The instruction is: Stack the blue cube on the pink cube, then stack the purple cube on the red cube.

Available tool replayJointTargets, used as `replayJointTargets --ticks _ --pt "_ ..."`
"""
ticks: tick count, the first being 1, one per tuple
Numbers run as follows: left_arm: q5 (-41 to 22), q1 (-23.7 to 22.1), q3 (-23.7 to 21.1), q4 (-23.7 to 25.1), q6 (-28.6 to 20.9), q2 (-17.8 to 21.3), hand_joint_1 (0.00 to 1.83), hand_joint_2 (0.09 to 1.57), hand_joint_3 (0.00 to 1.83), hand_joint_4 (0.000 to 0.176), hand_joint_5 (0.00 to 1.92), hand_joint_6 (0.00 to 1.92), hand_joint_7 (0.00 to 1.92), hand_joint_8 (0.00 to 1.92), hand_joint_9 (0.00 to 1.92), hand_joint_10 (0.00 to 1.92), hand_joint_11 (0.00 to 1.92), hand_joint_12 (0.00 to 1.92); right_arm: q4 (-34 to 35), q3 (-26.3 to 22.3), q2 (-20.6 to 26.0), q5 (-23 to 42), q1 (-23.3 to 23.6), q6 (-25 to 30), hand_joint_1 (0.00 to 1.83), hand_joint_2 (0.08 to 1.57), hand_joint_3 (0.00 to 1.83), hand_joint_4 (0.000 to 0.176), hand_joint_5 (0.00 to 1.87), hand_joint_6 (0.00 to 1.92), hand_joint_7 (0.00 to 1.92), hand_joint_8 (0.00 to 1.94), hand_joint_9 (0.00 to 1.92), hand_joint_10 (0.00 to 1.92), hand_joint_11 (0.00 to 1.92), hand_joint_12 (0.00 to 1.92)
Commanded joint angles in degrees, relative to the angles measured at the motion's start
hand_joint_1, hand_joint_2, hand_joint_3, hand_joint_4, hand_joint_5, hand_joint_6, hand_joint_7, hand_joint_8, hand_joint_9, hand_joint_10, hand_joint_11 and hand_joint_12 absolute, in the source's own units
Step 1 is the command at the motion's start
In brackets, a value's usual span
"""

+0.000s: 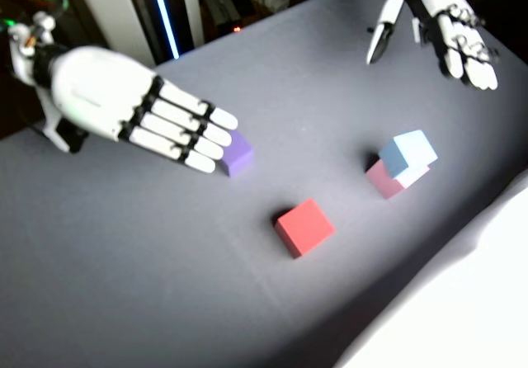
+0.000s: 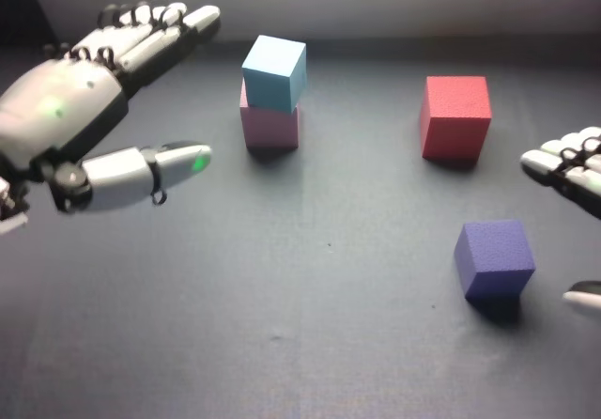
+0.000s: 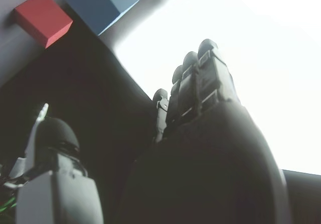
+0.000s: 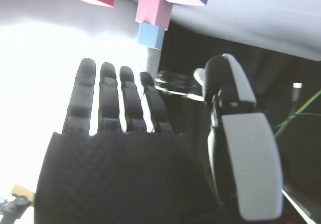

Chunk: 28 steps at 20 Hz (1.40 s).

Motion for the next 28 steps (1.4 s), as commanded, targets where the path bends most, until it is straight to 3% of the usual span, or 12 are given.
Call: replayJointTargets --ticks 1,8,9,10,11,12,13,14,15,20,26,28 --pt "-9.75 0.30 -0.35 -0.62 -0.24 0.81 0.61 1.32 0.02 0.176 0.00 0.00 0.00 0.00 0.00 0.00 0.00 0.00 -0.72 0.55 -0.43 5.42 1.02 0.89 0.70 1.21 0.00 0.000 0.00 0.00 0.00 0.00 0.00 0.00 0.00 0.00" --pt "-12.95 7.04 -3.37 -2.74 -0.56 1.76 0.64 1.32 0.00 0.176 0.00 0.00 0.00 0.00 0.00 0.00 0.00 0.00 -0.36 7.01 -7.58 -4.30 6.91 2.74 0.73 1.15 0.00 0.000 0.00 0.00 0.00 0.00 0.01 0.00 0.03 0.01" --pt "-13.18 7.49 -3.44 -3.28 -0.56 1.74 0.62 1.32 0.00 0.176 0.00 0.00 0.00 0.00 0.00 0.00 0.00 0.00 -0.07 7.81 -8.46 -5.75 7.58 2.74 0.75 1.17 0.00 0.042 0.00 0.00 0.00 0.00 0.00 0.25 0.00 1.41" --pt "-13.80 8.19 -3.47 -4.26 -0.62 1.70 0.62 1.32 0.00 0.176 0.00 0.00 0.00 0.00 0.00 0.00 0.00 0.00 0.40 9.17 -9.65 -7.84 8.29 2.74 0.75 1.17 0.00 0.042 0.00 0.00 0.00 0.00 0.00 0.25 0.00 1.41" --pt "-14.21 8.67 -3.51 -4.79 -0.79 1.70 0.60 1.32 0.00 0.176 0.00 0.00 0.00 0.00 0.00 0.00 0.00 0.00 0.68 10.03 -10.45 -9.16 8.89 2.74 0.84 1.16 0.00 0.000 0.04 0.28 0.19 0.07 0.02 0.81 0.00 1.66" --pt "-14.58 9.15 -3.68 -4.99 -0.91 1.73 0.62 1.32 0.00 0.176 0.00 0.00 0.00 0.00 0.00 0.00 0.00 0.00 0.96 11.08 -11.37 -10.89 9.60 2.74 0.93 1.16 0.00 0.000 0.02 0.64 0.28 0.23 0.00 1.12 0.00 1.80" --pt "-14.75 9.40 -3.88 -4.99 -0.91 1.83 0.62 1.32 0.00 0.176 0.00 0.00 0.00 0.00 0.00 0.00 0.00 0.00 1.36 11.80 -11.97 -11.90 10.13 2.71 0.93 1.16 0.00 0.000 0.02 0.64 0.28 0.23 0.00 1.12 0.00 1.80" --pt "-14.85 9.56 -3.95 -5.03 -0.91 1.92 0.61 1.32 0.00 0.176 0.00 0.00 0.00 0.00 0.00 0.00 0.00 0.00 1.54 12.29 -12.36 -12.52 10.45 2.71 0.97 1.18 0.00 0.000 0.02 0.88 0.23 0.75 0.08 1.41 0.06 1.90" --pt "-14.99 9.73 -4.04 -5.12 -0.91 2.01 0.62 1.32 0.00 0.176 0.00 0.00 0.00 0.00 0.00 0.00 0.00 0.00 1.56 13.11 -12.92 -13.50 11.27 2.70 1.17 1.30 0.00 0.000 0.59 1.27 0.69 1.66 0.76 1.84 0.80 1.92" --pt "-16.08 10.59 -4.53 -5.38 -0.97 2.37 0.63 1.34 0.00 0.176 0.00 0.00 0.00 0.00 0.00 0.00 0.00 0.00 -0.21 13.53 -12.61 -12.71 14.66 2.54 1.18 1.30 0.00 0.000 0.63 1.26 0.73 1.72 0.96 1.92 1.01 1.92" --pt "-17.12 12.18 -5.22 -5.87 -1.24 2.44 0.63 1.35 0.00 0.157 0.00 0.00 0.00 0.00 0.00 0.00 0.00 0.00 -2.10 13.85 -9.98 -10.24 21.18 0.41 1.17 1.28 0.00 0.000 0.68 1.27 0.72 1.66 0.64 1.77 0.59 1.92" --pt "-16.95 12.51 -5.21 -5.98 -1.25 2.43 0.63 1.35 0.00 0.156 0.00 0.00 0.00 0.00 0.00 0.00 0.00 0.00 -1.69 15.62 -10.36 -12.37 24.82 -1.00 1.14 1.30 0.00 0.000 0.72 1.37 0.58 1.64 0.39 1.61 0.24 1.92"
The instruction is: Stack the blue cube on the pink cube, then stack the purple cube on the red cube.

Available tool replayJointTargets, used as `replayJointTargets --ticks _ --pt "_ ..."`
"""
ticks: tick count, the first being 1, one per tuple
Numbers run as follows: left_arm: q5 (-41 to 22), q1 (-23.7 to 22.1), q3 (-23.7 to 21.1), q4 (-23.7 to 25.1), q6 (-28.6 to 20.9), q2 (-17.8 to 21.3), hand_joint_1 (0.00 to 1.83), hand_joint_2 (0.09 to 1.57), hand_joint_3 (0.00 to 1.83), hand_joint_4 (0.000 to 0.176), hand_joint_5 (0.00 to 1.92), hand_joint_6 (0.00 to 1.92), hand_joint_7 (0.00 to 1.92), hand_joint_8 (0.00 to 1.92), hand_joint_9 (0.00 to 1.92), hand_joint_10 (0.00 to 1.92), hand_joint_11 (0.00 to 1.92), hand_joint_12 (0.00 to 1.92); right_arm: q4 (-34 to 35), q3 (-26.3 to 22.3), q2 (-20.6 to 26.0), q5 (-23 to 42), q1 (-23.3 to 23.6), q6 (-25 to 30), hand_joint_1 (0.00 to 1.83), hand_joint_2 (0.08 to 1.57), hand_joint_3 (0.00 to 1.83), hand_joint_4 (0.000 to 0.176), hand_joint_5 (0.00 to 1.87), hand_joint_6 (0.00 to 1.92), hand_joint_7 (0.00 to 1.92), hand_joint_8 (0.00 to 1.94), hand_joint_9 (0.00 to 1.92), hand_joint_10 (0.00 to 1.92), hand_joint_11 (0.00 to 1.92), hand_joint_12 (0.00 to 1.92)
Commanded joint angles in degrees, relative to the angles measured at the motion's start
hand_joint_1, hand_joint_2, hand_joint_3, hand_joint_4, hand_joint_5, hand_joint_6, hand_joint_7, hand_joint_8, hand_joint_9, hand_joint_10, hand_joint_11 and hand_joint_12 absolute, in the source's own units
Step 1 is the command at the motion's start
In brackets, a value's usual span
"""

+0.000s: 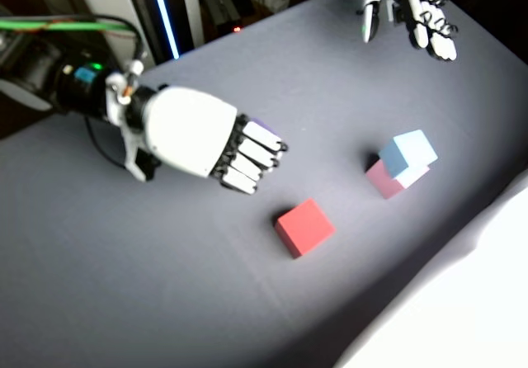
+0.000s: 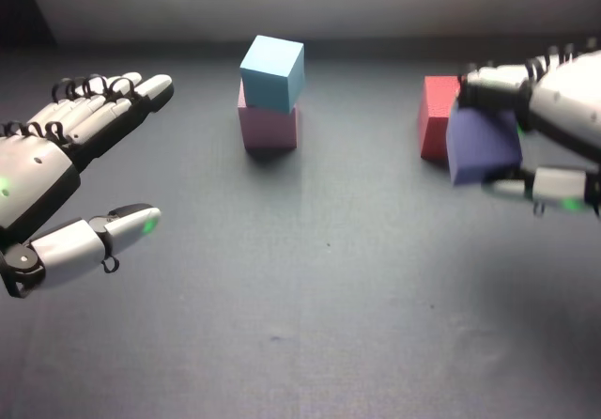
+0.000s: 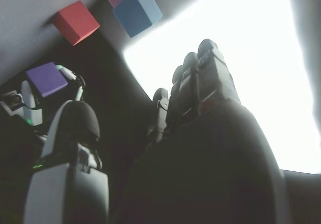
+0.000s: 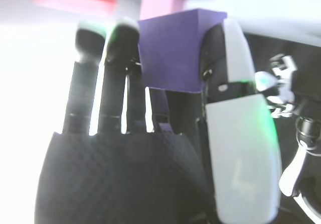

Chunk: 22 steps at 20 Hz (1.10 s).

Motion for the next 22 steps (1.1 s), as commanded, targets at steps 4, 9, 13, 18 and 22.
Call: replayJointTargets --ticks 4,9,13,18,22 --pt "-6.91 -0.02 0.04 -0.47 -0.50 0.06 0.73 1.35 0.00 0.106 0.00 0.00 0.00 0.00 0.00 0.00 0.00 0.00 3.89 4.37 -2.11 1.08 6.16 -4.80 1.18 1.26 0.00 0.000 0.74 1.28 0.68 1.52 0.61 1.56 0.54 1.89" --pt "-6.86 0.22 0.84 -0.52 -1.60 -0.99 0.73 1.34 0.00 0.087 0.00 0.00 0.00 0.00 0.00 0.00 0.00 0.00 9.72 11.74 -6.26 -5.21 10.98 -7.70 1.13 1.33 0.00 0.000 0.75 1.41 0.42 1.70 0.07 1.50 0.00 1.92" --pt "-6.79 0.22 0.98 -0.52 -1.66 -1.17 0.73 1.33 0.00 0.063 0.00 0.00 0.00 0.00 0.00 0.00 0.00 0.00 11.80 14.40 -8.05 -7.14 11.28 -7.71 1.14 1.30 0.01 0.000 0.76 1.35 0.43 1.53 0.14 1.42 0.00 1.92" --pt "-6.87 0.22 1.29 -0.52 -2.09 -1.47 0.68 1.34 0.00 0.078 0.00 0.00 0.00 0.00 0.00 0.00 0.00 0.00 12.78 15.95 -9.77 -8.28 11.28 -7.71 1.31 1.27 0.00 0.000 0.71 1.39 0.66 1.38 0.60 1.64 0.34 1.79" --pt "-6.87 0.23 1.38 -0.52 -2.18 -1.60 0.71 1.34 0.00 0.049 0.00 0.00 0.00 0.00 0.00 0.00 0.00 0.00 12.79 16.52 -10.53 -8.90 11.28 -7.71 1.28 1.28 0.00 0.000 0.73 1.43 0.63 1.38 0.57 1.55 0.29 1.71"
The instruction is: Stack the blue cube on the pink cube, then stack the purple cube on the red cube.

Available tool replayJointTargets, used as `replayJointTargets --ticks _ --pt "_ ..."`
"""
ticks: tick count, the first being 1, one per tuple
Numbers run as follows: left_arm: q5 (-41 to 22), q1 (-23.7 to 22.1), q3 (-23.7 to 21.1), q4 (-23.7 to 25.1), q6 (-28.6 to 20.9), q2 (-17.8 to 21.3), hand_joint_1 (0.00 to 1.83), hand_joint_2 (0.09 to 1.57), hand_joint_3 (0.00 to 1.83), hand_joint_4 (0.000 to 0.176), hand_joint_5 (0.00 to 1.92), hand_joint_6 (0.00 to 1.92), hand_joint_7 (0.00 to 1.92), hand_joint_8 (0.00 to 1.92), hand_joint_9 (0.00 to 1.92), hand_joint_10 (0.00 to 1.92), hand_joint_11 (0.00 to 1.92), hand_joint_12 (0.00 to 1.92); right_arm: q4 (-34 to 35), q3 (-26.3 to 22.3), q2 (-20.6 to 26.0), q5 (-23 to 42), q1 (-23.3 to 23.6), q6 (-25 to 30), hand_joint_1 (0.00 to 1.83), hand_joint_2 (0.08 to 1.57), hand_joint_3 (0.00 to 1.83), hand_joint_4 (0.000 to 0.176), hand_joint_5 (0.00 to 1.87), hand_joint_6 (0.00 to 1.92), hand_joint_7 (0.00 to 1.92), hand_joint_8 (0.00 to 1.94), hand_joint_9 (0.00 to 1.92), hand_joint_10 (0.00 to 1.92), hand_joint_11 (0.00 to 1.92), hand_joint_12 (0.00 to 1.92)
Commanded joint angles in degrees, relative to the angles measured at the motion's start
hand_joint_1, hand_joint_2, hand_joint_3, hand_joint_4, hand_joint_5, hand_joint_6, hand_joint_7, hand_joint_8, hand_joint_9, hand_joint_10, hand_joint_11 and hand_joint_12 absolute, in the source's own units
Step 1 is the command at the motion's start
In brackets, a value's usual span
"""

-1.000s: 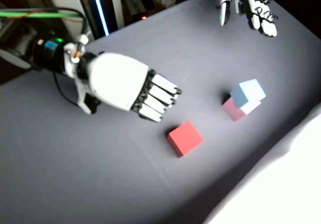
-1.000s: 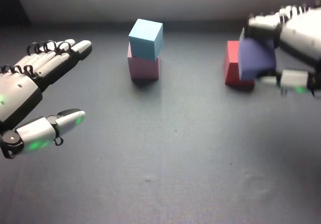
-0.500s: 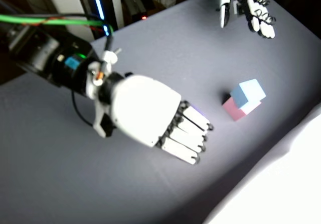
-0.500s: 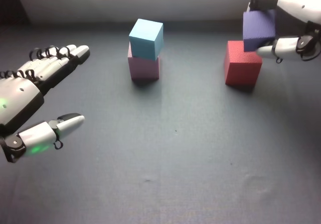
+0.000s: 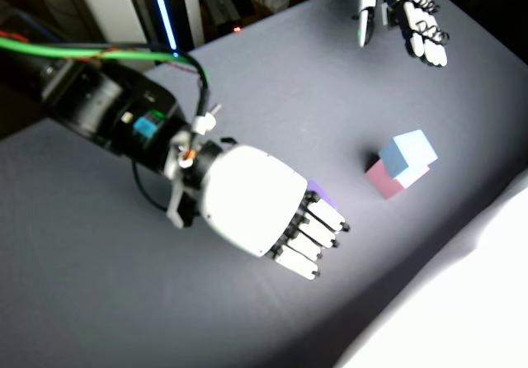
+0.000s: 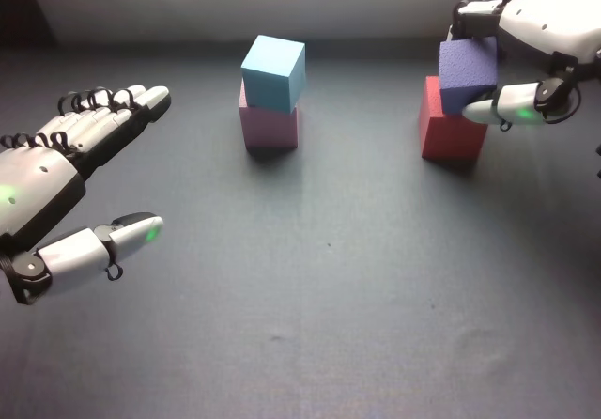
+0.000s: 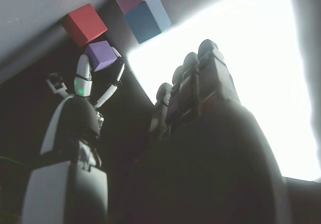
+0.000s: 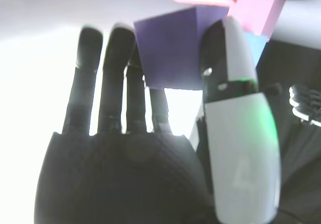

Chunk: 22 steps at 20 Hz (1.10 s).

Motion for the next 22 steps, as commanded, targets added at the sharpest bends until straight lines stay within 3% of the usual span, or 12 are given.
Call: replayJointTargets --ticks 1,2,5,6,12,14,15,17,18,20,21,22 --pt "-7.11 -0.33 0.37 -0.15 -0.42 -0.04 0.71 1.34 0.00 0.051 0.00 0.00 0.00 0.00 0.00 0.00 0.00 0.00 -0.33 0.42 0.09 5.88 0.77 -0.01 1.31 1.28 0.00 0.000 0.65 1.52 0.70 1.36 0.54 1.63 0.12 1.70" --pt "-7.12 -0.33 0.38 -0.15 -0.44 -0.06 0.72 1.34 0.00 0.047 0.00 0.00 0.00 0.00 0.00 0.00 0.00 0.00 -0.22 0.58 -0.08 5.62 0.76 -0.01 1.29 1.27 0.00 0.000 0.42 0.95 0.68 1.44 0.37 1.05 0.02 1.48" --pt "-7.19 -0.33 0.38 -0.15 -0.52 -0.06 0.70 1.34 0.00 0.053 0.00 0.00 0.00 0.00 0.00 0.00 0.00 0.00 -0.17 0.76 -0.20 5.14 0.75 -0.01 0.98 1.26 0.00 0.000 0.17 0.18 0.27 0.20 0.17 0.87 0.00 1.57" --pt "-7.21 -0.32 0.37 -0.15 -0.57 -0.06 0.70 1.33 0.00 0.061 0.00 0.00 0.00 0.00 0.00 0.00 0.00 0.00 0.03 0.76 -0.20 5.14 0.75 -0.01 0.94 1.25 0.00 0.043 0.11 0.08 0.21 0.07 0.12 0.63 0.00 1.38" --pt "-7.74 0.25 0.03 -0.50 -0.78 0.05 0.67 1.33 0.00 0.074 0.00 0.00 0.00 0.00 0.00 0.00 0.00 0.00 0.41 -0.27 -0.12 5.47 0.75 -0.02 0.91 1.26 0.00 0.045 0.04 0.00 0.07 0.00 0.12 0.22 0.00 1.22" --pt "-7.89 0.39 -0.12 -0.60 -0.78 0.15 0.68 1.33 0.00 0.066 0.00 0.00 0.00 0.00 0.00 0.00 0.00 0.00 0.41 -1.55 0.25 6.88 0.52 -0.08 0.91 1.24 0.00 0.091 0.00 0.00 0.00 0.00 0.01 0.02 0.00 0.14" --pt "-8.04 0.50 -0.22 -0.74 -0.78 0.19 0.68 1.34 0.00 0.070 0.00 0.00 0.00 0.00 0.00 0.00 0.00 0.00 0.41 -2.43 1.04 7.99 0.15 -0.08 0.90 1.23 0.00 0.117 0.00 0.00 0.00 0.00 0.00 0.00 0.00 0.03" --pt "-8.35 0.76 -0.45 -0.97 -0.78 0.27 0.73 1.33 0.00 0.061 0.00 0.00 0.00 0.00 0.00 0.00 0.00 0.00 0.38 -4.65 2.81 10.78 -0.83 -0.08 0.87 1.23 0.00 0.134 0.00 0.00 0.00 0.00 0.01 0.00 0.00 0.00" --pt "-8.57 0.93 -0.57 -1.16 -0.78 0.30 0.71 1.32 0.00 0.069 0.00 0.00 0.00 0.00 0.00 0.00 0.00 0.00 0.06 -6.60 4.20 13.19 -1.67 -0.08 0.83 1.20 0.02 0.118 0.00 0.00 0.00 0.00 0.00 0.37 0.00 0.84" --pt "-9.27 1.35 -0.89 -1.62 -0.77 0.51 0.66 1.31 0.00 0.062 0.00 0.00 0.00 0.00 0.00 0.00 0.00 0.00 -0.70 -9.81 6.36 17.77 -3.33 -0.08 0.79 1.15 0.00 0.150 0.00 0.00 0.00 0.00 0.00 0.46 0.00 1.48" --pt "-9.78 1.63 -1.12 -1.85 -0.77 0.69 0.66 1.31 0.00 0.070 0.00 0.00 0.00 0.00 0.00 0.00 0.00 0.00 -1.23 -11.78 7.70 20.54 -4.24 -0.08 0.81 1.11 0.01 0.107 0.00 0.00 0.00 0.00 0.00 0.09 0.00 1.24" --pt "-10.42 1.91 -1.38 -2.03 -0.77 0.88 0.64 1.31 0.00 0.079 0.00 0.00 0.00 0.00 0.00 0.00 0.00 0.00 -2.05 -13.88 9.28 23.50 -5.32 -0.08 0.74 1.13 0.00 0.113 0.00 0.00 0.00 0.00 0.00 0.02 0.00 0.66"
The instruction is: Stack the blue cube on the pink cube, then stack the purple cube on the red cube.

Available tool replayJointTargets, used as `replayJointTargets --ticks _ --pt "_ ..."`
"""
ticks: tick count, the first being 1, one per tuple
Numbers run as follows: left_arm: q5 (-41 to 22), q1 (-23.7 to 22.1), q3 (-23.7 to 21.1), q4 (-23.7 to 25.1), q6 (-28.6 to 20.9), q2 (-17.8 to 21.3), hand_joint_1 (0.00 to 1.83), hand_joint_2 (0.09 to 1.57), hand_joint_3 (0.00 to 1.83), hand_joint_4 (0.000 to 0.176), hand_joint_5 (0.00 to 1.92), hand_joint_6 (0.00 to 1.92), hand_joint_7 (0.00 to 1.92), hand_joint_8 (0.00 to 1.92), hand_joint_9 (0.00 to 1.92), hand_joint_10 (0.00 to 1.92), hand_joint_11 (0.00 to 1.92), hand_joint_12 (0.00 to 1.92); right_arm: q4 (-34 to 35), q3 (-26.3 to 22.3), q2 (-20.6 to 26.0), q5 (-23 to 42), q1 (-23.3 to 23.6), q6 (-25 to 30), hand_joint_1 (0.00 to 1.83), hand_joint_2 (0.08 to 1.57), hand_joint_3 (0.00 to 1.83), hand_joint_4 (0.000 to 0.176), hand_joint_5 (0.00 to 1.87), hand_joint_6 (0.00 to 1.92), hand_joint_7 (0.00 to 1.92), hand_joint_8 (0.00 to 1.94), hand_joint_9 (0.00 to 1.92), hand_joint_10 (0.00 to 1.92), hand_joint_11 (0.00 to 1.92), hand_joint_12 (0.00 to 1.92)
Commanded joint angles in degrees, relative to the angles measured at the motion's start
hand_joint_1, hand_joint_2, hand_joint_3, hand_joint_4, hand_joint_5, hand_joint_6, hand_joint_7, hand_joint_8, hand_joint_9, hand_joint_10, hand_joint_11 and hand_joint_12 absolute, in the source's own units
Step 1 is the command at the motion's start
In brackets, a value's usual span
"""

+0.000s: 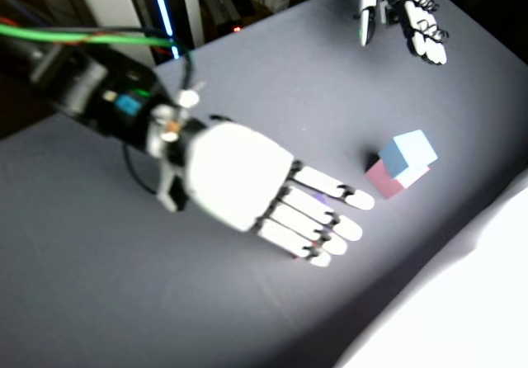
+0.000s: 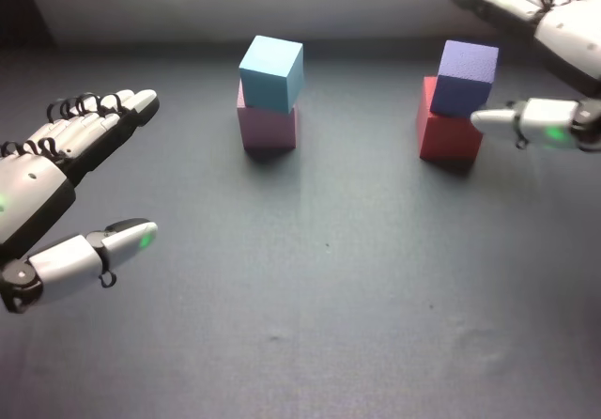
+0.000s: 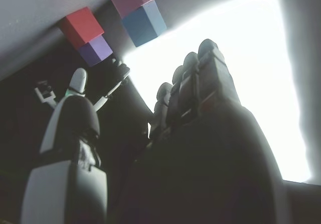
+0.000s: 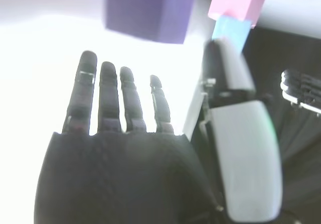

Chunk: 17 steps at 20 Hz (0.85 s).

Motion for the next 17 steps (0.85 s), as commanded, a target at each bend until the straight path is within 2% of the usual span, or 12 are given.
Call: replayJointTargets --ticks 1,4,6,8,9,11,12,13,14,15,16,17 --pt "-8.37 0.11 -0.11 -0.36 -0.21 0.69 0.64 1.30 0.00 0.084 0.00 0.00 0.00 0.00 0.00 0.00 0.00 0.00 -1.72 -1.01 1.00 11.49 -0.11 0.13 0.70 1.14 0.00 0.142 0.00 0.00 0.00 0.00 0.00 0.00 0.00 0.13" --pt "-11.05 1.09 -0.94 -1.17 -0.14 1.13 0.67 1.32 0.00 0.081 0.00 0.00 0.00 0.00 0.00 0.00 0.00 0.00 -2.99 -7.47 6.00 22.44 -5.87 0.13 0.61 1.12 0.00 0.116 0.00 0.00 0.00 0.00 0.00 0.00 0.00 0.00" --pt "-12.93 1.41 -1.45 -1.42 -0.13 1.58 0.70 1.32 0.00 0.083 0.00 0.00 0.00 0.00 0.00 0.00 0.00 0.00 -3.22 -11.04 8.70 29.50 -10.31 0.13 0.58 1.14 0.00 0.170 0.00 0.00 0.00 0.00 0.00 0.00 0.00 0.00" --pt "-15.26 1.44 -2.09 -1.43 0.08 2.38 0.69 1.31 0.00 0.079 0.00 0.00 0.00 0.00 0.00 0.00 0.00 0.00 -3.30 -14.07 10.99 35.41 -14.07 0.13 0.51 1.16 0.01 0.176 0.00 0.00 0.00 0.00 0.00 0.00 0.00 0.00" --pt "-17.48 1.44 -2.67 -1.43 0.67 3.33 0.56 1.30 0.00 0.067 0.00 0.00 0.00 0.00 0.00 0.00 0.00 0.00 -3.53 -16.26 13.09 40.02 -16.84 0.13 0.46 1.21 0.03 0.115 0.00 0.00 0.00 0.00 0.00 0.00 0.00 0.00" --pt "-19.71 1.43 -3.28 -1.54 1.26 4.32 0.55 1.28 0.00 0.072 0.00 0.00 0.00 0.00 0.00 0.00 0.00 0.00 -3.96 -17.61 14.65 42.77 -18.34 0.12 0.43 1.21 0.03 0.101 0.00 0.00 0.00 0.00 0.00 0.00 0.00 0.00" --pt "-21.69 1.44 -3.76 -1.67 1.86 5.19 0.54 1.28 0.00 0.064 0.00 0.00 0.00 0.00 0.00 0.00 0.00 0.00 -4.46 -18.38 15.67 44.63 -19.01 0.11 0.44 1.27 0.05 0.042 0.00 0.00 0.00 0.00 0.00 0.00 0.00 0.00" --pt "-22.72 1.40 -4.57 -1.67 2.69 6.45 0.56 1.28 0.00 0.069 0.00 0.00 0.00 0.00 0.00 0.00 0.00 0.00 -5.13 -18.99 16.60 46.20 -19.40 0.11 0.44 1.25 0.04 0.061 0.00 0.00 0.00 0.00 0.00 0.00 0.00 0.00" --pt "-22.73 0.78 -5.00 -1.22 3.75 7.24 0.54 1.28 0.00 0.087 0.00 0.00 0.00 0.00 0.00 0.00 0.00 0.00 -5.80 -19.43 17.32 47.27 -19.54 0.11 0.44 1.25 0.04 0.060 0.00 0.00 0.00 0.00 0.00 0.00 0.00 0.00" --pt "-22.73 -0.13 -5.13 -0.14 4.51 8.01 0.54 1.28 0.00 0.087 0.00 0.00 0.00 0.00 0.00 0.00 0.00 0.00 -6.71 -19.92 18.17 48.79 -19.84 0.10 0.44 1.25 0.04 0.060 0.00 0.00 0.00 0.00 0.00 0.00 0.00 0.00" --pt "-22.74 -1.26 -5.09 0.98 4.82 8.68 0.55 1.29 0.00 0.110 0.00 0.00 0.00 0.00 0.00 0.00 0.00 0.00 -7.69 -20.48 19.15 50.27 -20.06 0.06 0.48 1.26 0.04 0.038 0.00 0.00 0.00 0.00 0.00 0.00 0.00 0.00" --pt "-22.74 -3.24 -5.28 2.91 5.75 9.97 0.77 1.29 0.00 0.161 0.00 0.00 0.00 0.00 0.00 0.00 0.00 0.00 -9.49 -21.42 20.49 51.98 -20.19 -0.61 0.56 1.26 0.03 0.087 0.00 0.00 0.00 0.00 0.00 0.00 0.01 0.01"
